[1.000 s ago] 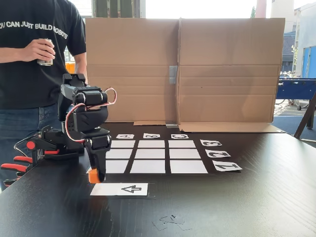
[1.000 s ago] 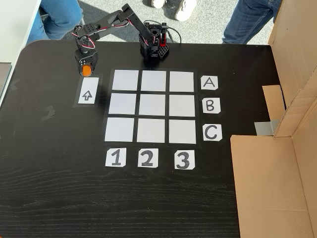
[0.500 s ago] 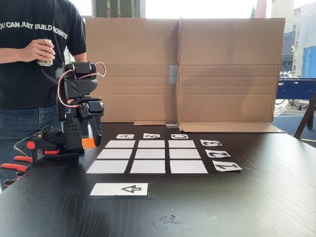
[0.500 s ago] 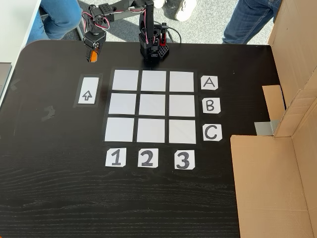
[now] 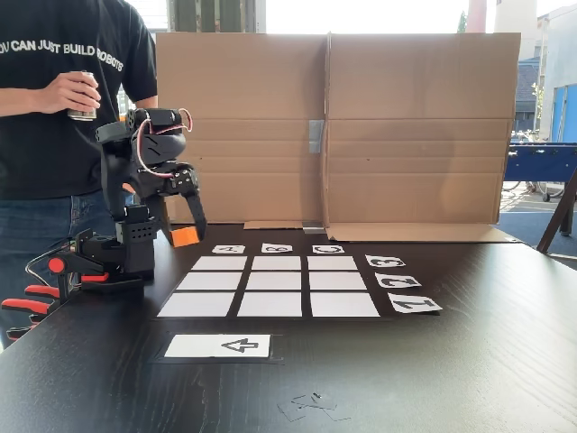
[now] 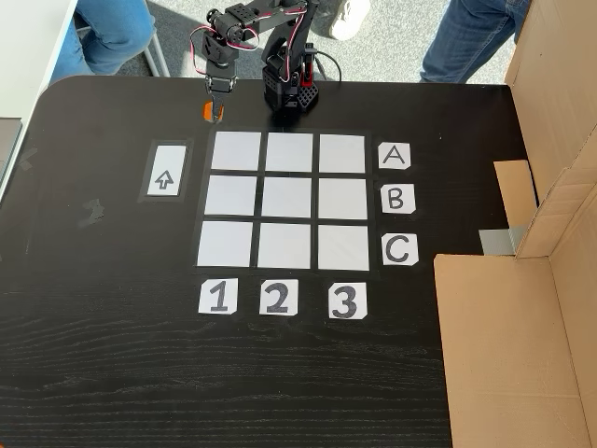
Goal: Pick up the round, orange token and place it in the grid on square A2.
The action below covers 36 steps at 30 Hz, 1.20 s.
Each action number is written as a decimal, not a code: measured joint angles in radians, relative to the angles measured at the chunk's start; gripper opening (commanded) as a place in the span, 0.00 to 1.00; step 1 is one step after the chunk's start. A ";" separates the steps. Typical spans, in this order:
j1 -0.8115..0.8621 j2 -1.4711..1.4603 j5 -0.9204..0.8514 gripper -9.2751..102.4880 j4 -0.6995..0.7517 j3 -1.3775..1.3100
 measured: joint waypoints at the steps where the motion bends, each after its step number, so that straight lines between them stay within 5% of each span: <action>1: -0.029 0.023 -0.003 0.07 0.005 0.020; 19: -0.517 0.209 -0.029 0.07 0.018 0.314; 36: -0.650 0.207 -0.149 0.07 -0.117 0.540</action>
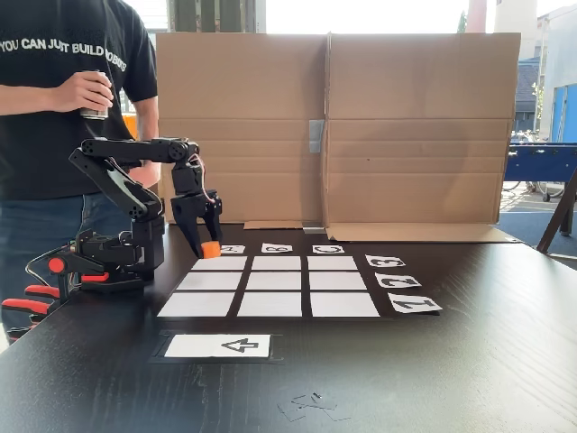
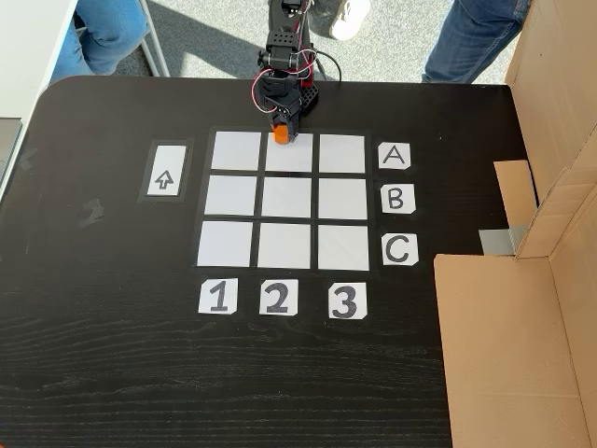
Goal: Pick up the round, orange token and place it in the grid on square A2.
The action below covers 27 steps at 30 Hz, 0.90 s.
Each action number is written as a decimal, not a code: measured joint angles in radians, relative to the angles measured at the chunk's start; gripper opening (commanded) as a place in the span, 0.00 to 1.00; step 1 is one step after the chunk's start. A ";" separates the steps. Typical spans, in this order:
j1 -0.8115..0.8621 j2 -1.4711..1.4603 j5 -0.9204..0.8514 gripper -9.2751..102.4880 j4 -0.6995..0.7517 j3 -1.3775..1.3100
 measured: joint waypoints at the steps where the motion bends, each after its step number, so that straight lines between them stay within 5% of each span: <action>1: 0.002 -0.002 0.003 0.07 -0.021 0.018; 21: -0.020 -0.048 -0.008 0.08 -0.173 0.143; 27: -0.020 -0.063 -0.008 0.29 -0.173 0.143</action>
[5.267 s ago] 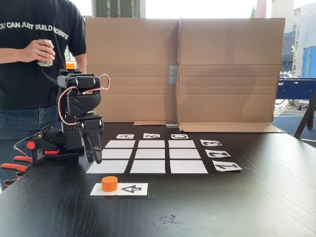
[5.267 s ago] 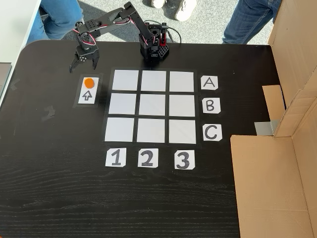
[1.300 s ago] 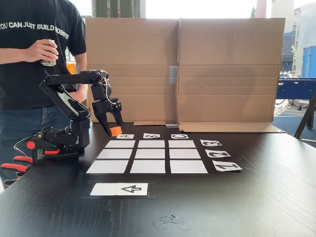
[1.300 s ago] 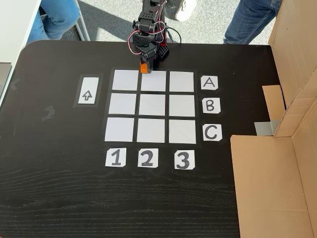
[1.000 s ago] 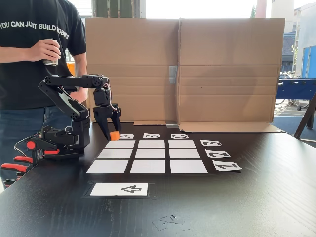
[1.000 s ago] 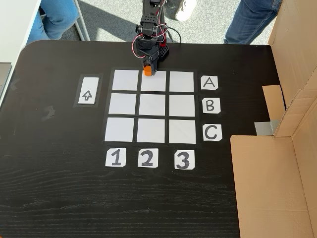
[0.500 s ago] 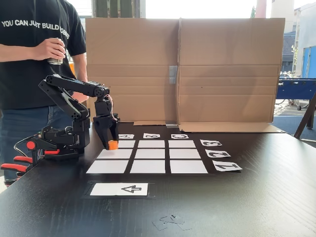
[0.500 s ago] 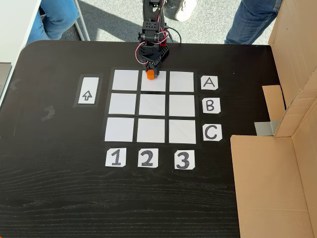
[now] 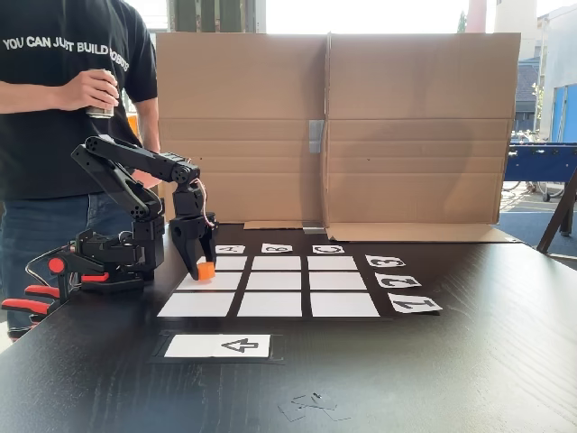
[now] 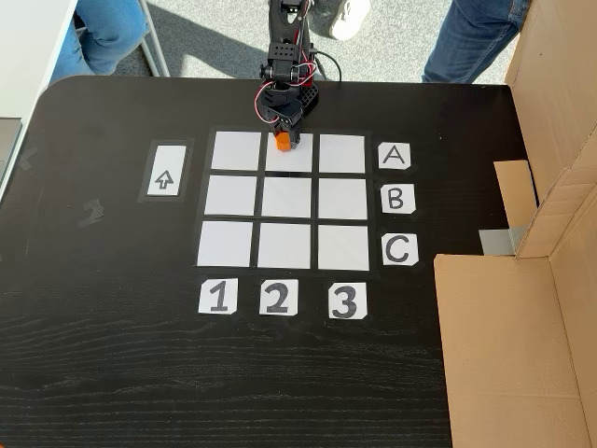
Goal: Pick up the round, orange token and place it in the grid on square A2.
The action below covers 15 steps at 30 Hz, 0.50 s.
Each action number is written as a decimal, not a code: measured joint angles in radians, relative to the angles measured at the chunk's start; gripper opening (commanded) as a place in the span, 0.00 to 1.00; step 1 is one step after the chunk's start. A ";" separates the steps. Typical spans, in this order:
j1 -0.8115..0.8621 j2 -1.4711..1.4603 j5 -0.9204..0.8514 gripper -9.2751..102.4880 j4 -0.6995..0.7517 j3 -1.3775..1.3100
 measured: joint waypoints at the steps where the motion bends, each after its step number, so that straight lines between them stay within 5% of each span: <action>1: 0.000 -0.002 0.000 0.32 0.000 0.000; 15: 0.018 -0.002 0.028 0.56 0.000 0.000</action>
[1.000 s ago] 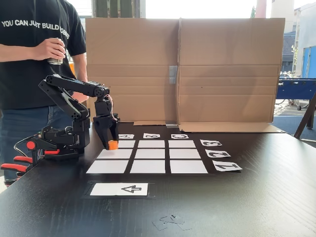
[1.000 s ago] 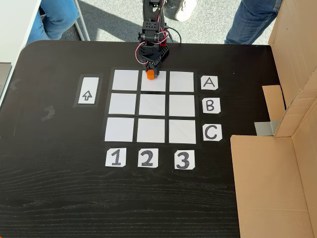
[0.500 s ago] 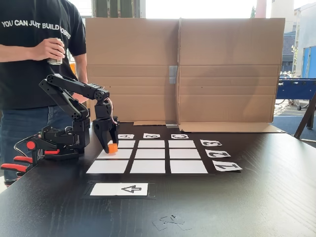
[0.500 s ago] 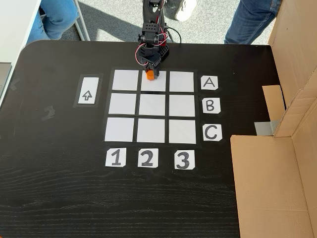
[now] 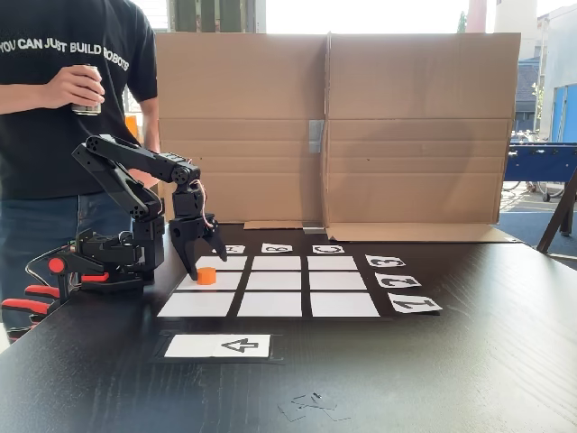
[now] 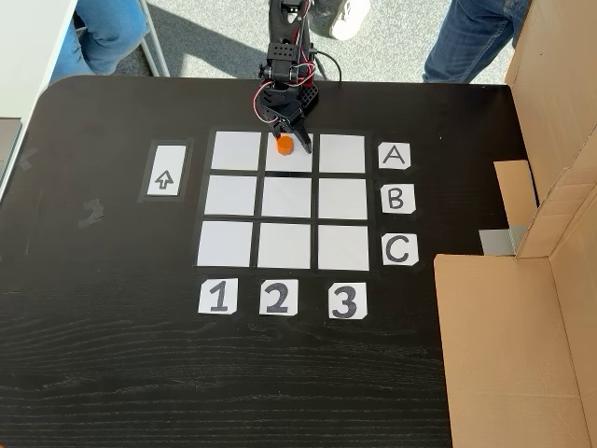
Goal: Pick up the round, orange token and place it in the grid on square A2.
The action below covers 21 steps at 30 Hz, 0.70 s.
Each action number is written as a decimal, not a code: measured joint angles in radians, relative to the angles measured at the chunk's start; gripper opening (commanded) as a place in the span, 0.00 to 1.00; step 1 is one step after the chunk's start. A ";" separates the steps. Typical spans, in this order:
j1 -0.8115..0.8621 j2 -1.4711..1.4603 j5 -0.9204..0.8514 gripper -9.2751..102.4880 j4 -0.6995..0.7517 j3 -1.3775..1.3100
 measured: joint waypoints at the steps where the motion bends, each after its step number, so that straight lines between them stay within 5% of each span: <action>1: 0.003 0.000 0.014 0.59 0.000 0.000; 13: 0.020 0.072 0.222 0.83 -0.061 -0.064; 21: 0.130 0.110 0.377 0.83 -0.187 -0.184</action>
